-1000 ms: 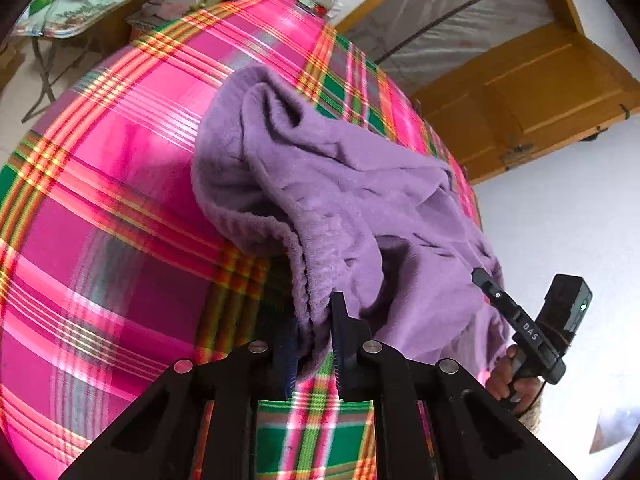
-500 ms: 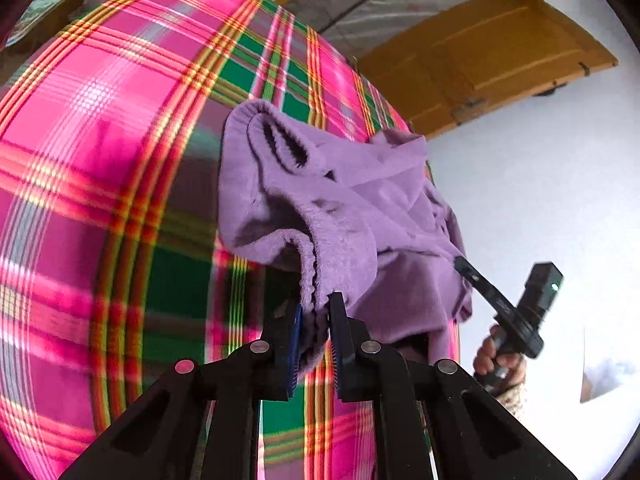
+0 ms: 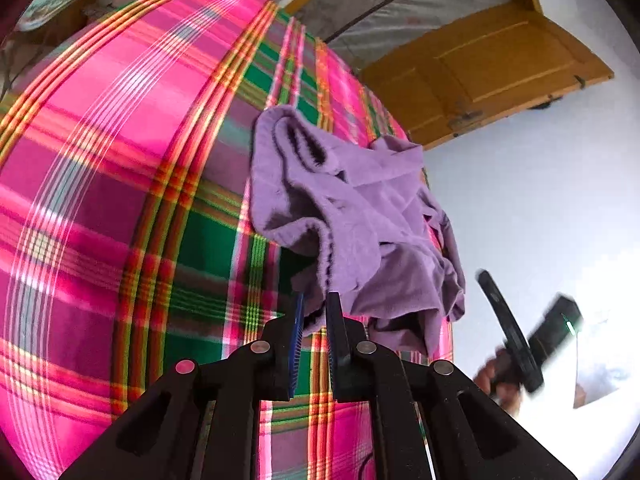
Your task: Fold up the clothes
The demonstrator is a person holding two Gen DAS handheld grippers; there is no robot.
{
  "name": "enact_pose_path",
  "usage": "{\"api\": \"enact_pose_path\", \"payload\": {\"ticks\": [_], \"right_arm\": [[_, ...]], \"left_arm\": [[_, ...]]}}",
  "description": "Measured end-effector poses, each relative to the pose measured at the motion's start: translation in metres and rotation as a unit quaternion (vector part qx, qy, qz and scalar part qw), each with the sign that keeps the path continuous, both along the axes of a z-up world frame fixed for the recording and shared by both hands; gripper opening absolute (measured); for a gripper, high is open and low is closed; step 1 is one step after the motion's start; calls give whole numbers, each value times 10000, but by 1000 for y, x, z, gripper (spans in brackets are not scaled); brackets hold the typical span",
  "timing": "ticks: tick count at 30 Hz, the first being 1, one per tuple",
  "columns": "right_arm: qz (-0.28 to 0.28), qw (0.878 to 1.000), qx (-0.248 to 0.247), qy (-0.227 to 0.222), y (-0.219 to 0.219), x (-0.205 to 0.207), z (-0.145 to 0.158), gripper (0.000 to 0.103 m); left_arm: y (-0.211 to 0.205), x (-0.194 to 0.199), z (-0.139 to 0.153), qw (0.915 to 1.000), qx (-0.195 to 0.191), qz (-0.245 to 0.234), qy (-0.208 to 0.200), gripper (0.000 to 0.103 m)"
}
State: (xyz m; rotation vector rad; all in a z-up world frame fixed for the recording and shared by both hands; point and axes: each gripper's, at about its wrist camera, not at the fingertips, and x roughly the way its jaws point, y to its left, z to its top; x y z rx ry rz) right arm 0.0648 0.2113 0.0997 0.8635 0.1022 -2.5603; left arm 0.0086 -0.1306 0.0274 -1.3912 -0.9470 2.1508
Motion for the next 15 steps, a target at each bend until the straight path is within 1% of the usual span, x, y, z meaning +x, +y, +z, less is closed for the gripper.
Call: {"api": "enact_pose_path", "payload": {"ticks": [3, 5, 7, 9, 10, 11, 12, 14, 15], "right_arm": [[586, 9978, 244, -182, -38, 14, -18, 24], [760, 9953, 510, -329, -59, 16, -36, 25], [739, 9938, 550, -618, -71, 13, -52, 25], [678, 9936, 421, -804, -73, 13, -61, 27], [577, 9936, 286, -927, -71, 13, -63, 28], [475, 9932, 150, -1049, -68, 12, -65, 30], [385, 9926, 28, -1152, -66, 11, -67, 34], [324, 9928, -82, -1154, -64, 9, -69, 35], [254, 9928, -170, -1162, -63, 5, -70, 35]], "left_arm": [[-1, 3, -4, 10000, 7, 10, -53, 10], [1, 7, -3, 10000, -29, -12, -32, 13], [2, 12, -1, 10000, -88, -33, 0, 20], [3, 14, 0, 9998, -177, -25, -10, 26], [3, 14, 1, 9997, -231, -22, 3, 27], [3, 15, 1, 9996, -290, -14, 16, 28], [2, 16, 2, 9994, -358, 5, 32, 31], [1, 17, 4, 9991, -415, 23, 80, 38], [1, 17, 5, 9990, -425, 26, 105, 43]]}}
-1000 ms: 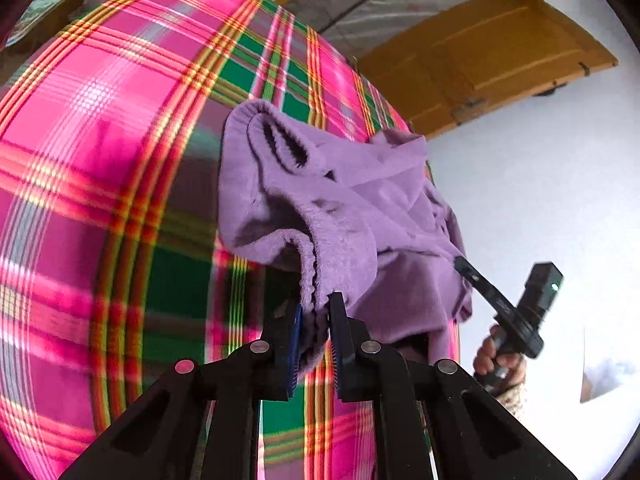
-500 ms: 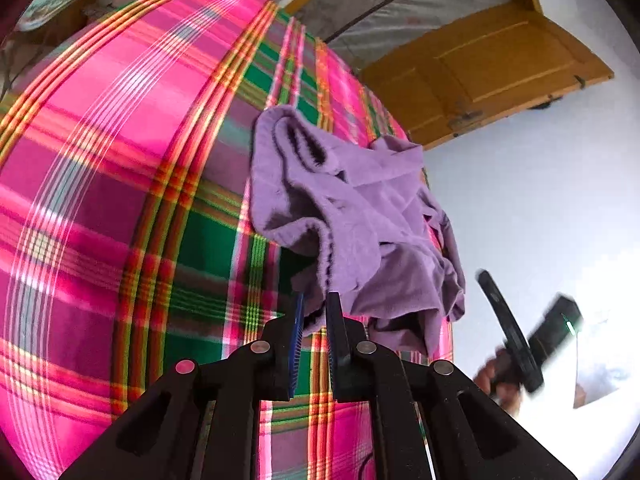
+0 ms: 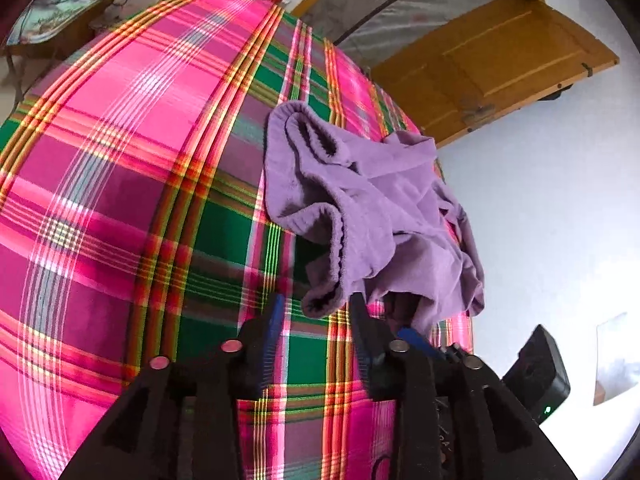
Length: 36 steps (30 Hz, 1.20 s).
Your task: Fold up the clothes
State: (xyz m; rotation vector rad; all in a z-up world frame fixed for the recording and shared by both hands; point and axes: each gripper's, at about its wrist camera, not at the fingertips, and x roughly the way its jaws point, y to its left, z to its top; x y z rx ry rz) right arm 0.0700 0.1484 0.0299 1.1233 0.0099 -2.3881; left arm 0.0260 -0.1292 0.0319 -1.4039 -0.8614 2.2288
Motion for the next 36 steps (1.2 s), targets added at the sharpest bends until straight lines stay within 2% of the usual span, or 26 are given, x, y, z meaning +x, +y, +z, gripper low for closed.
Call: {"api": "enact_pose_path", "payload": {"ticks": [1, 5, 9, 11, 13, 14, 15, 16, 17, 18, 19, 22, 29, 33, 36], "right_arm": [[-79, 9999, -79, -12, 1, -4, 0, 35], [-513, 9986, -114, 103, 1, -19, -1, 38], [-817, 9966, -119, -43, 3, -36, -7, 38], [-921, 9955, -235, -57, 6, -42, -8, 38], [-1040, 9938, -385, -57, 12, -48, -8, 29], [-1098, 9930, -421, -55, 14, -49, -7, 14], [-1147, 9923, -467, -62, 17, -49, -7, 6], [-1187, 9915, -521, -70, 21, -49, -6, 6], [-1182, 9910, -626, -78, 24, -47, -5, 6], [-1176, 9902, -742, -94, 27, -45, -2, 6], [-1169, 9894, -858, -110, 31, -43, 1, 6], [-1153, 9863, -1168, -146, 36, -36, 10, 5], [-1102, 9760, -1838, -397, 62, -5, 34, 5], [-1269, 9776, -1585, -563, 72, 8, 26, 5], [-1304, 9824, -980, -910, 70, 9, 7, 6]], "left_arm": [[1, -1, 0, 10000, -10, -7, 11, 46], [9, -7, -1, 9999, -71, -100, -26, 46], [18, -15, -5, 9995, -278, -110, -100, 47], [20, -19, -7, 9997, -158, -146, -136, 47], [20, -23, -10, 9997, -85, -141, -191, 46], [20, -24, -11, 9996, -60, -130, -227, 46], [20, -25, -12, 9996, -36, -124, -240, 44], [19, -26, -12, 9997, -15, -129, -212, 44], [18, -26, -12, 9997, 6, -134, -184, 41], [18, -26, -11, 9998, 2, -139, -142, 29], [17, -25, -9, 9999, -53, -143, -79, 21], [16, -22, -3, 9997, -210, -147, 58, 12], [-1, -9, 8, 10000, 37, -60, 54, 10], [-7, 2, 8, 10000, 41, -41, -7, 5], [-7, 10, 0, 9999, -70, -83, -120, 4]]}}
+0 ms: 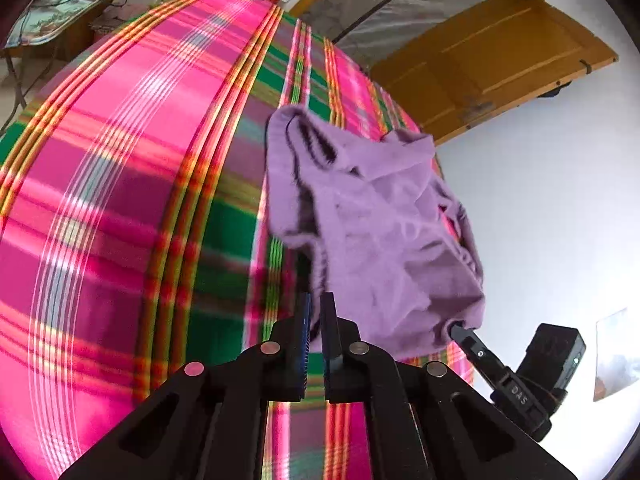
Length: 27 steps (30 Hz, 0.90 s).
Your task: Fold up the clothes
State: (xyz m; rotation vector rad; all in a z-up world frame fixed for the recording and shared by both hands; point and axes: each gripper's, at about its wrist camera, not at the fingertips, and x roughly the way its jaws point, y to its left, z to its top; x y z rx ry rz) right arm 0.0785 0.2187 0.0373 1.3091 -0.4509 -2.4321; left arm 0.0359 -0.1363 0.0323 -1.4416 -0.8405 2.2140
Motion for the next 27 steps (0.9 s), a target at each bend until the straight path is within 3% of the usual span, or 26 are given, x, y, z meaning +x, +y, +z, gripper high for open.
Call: {"api": "enact_pose_path", "payload": {"ticks": [3, 8, 14, 17, 20, 23, 27], "right_arm": [[183, 9992, 274, -215, -2, 4, -7, 6], [829, 9922, 935, -6, -16, 15, 10, 7], [2036, 9728, 923, 612, -50, 44, 41, 8], [2049, 9676, 1117, 963, -69, 39, 45, 10], [1877, 9676, 1225, 1165, -73, 15, 54, 19], [1954, 9563, 1696, 1361, -83, -17, 63, 30], [2053, 9375, 2301, 1610, -94, -65, 66, 34]], "left_arm": [[1, 2, -10, 9998, -164, -31, -146, 4], [-3, -1, -11, 9999, -62, 49, -150, 5], [-7, -14, -4, 9996, -245, 142, 14, 12], [-10, -25, -5, 9995, -230, 204, -11, 18], [-10, -32, -10, 9996, -144, 217, -126, 23], [-3, -34, -16, 9996, -178, 74, -228, 24], [4, -33, -16, 9996, -214, -77, -183, 29]]}}
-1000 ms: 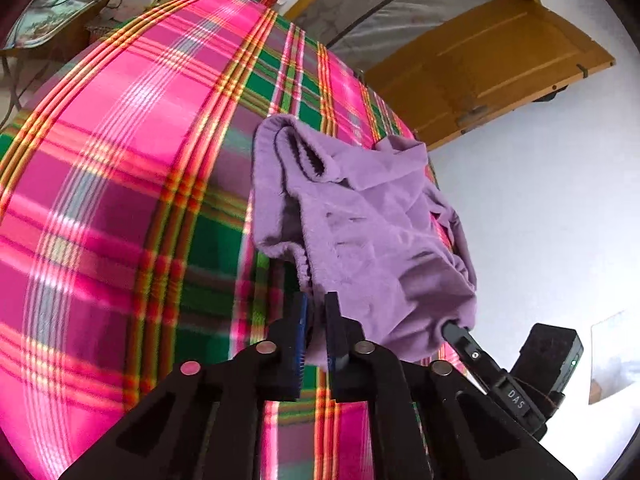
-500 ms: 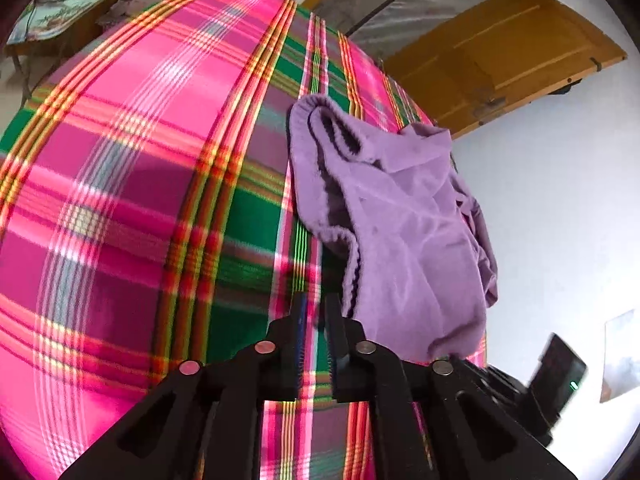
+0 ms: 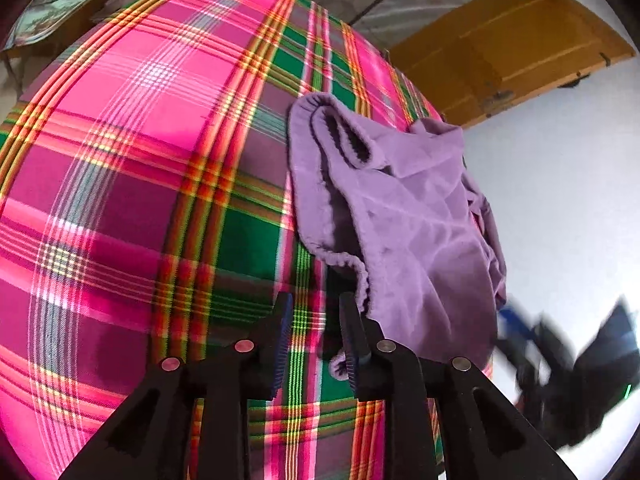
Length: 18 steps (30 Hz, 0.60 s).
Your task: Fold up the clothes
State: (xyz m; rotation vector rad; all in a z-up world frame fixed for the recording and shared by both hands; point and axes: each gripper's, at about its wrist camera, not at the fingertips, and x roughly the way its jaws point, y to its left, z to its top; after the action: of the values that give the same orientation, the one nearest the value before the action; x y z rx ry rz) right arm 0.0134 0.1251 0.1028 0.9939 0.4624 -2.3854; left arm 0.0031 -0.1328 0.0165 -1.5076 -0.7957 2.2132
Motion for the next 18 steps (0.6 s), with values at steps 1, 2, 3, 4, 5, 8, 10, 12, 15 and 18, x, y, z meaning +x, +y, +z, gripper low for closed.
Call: {"api": "enact_pose_path", "payload": {"ticks": [1, 2, 3, 4, 5, 8, 10, 12, 15, 18], "right_arm": [[-17, 10000, 86, 2, -3, -13, -2, 35], [107, 9998, 163, 14, -9, -23, -5, 35], [228, 9995, 232, 16, -14, -32, -8, 36], [327, 9991, 275, -38, -19, -41, -12, 36], [393, 9984, 391, -91, -24, -50, -17, 38], [669, 9943, 818, -120, -43, -67, -36, 39], [935, 9893, 1118, -96, -56, -71, -47, 39], [1250, 9819, 1420, -82, -69, -74, -58, 39], [1405, 9733, 1813, 126, -83, -77, -72, 39], [1383, 9730, 1842, 116, -90, -90, -78, 39]], "left_arm": [[1, 0, 0, 10000, 11, -14, 24, 41], [2, 1, 0, 10000, 40, -18, 46, 49], [3, 1, 0, 10000, 69, -22, 68, 56], [4, 1, -1, 9999, 91, -39, 64, 56], [4, 1, -3, 9999, 103, -79, 14, 56], [6, 1, -10, 9997, 143, -148, -95, 56], [6, 2, -10, 9998, 182, -93, -35, 56], [8, 3, -10, 9998, 132, -137, -28, 56], [11, 7, -10, 9998, 122, -126, -44, 56], [13, 10, -9, 9997, 143, -200, -43, 56]]}}
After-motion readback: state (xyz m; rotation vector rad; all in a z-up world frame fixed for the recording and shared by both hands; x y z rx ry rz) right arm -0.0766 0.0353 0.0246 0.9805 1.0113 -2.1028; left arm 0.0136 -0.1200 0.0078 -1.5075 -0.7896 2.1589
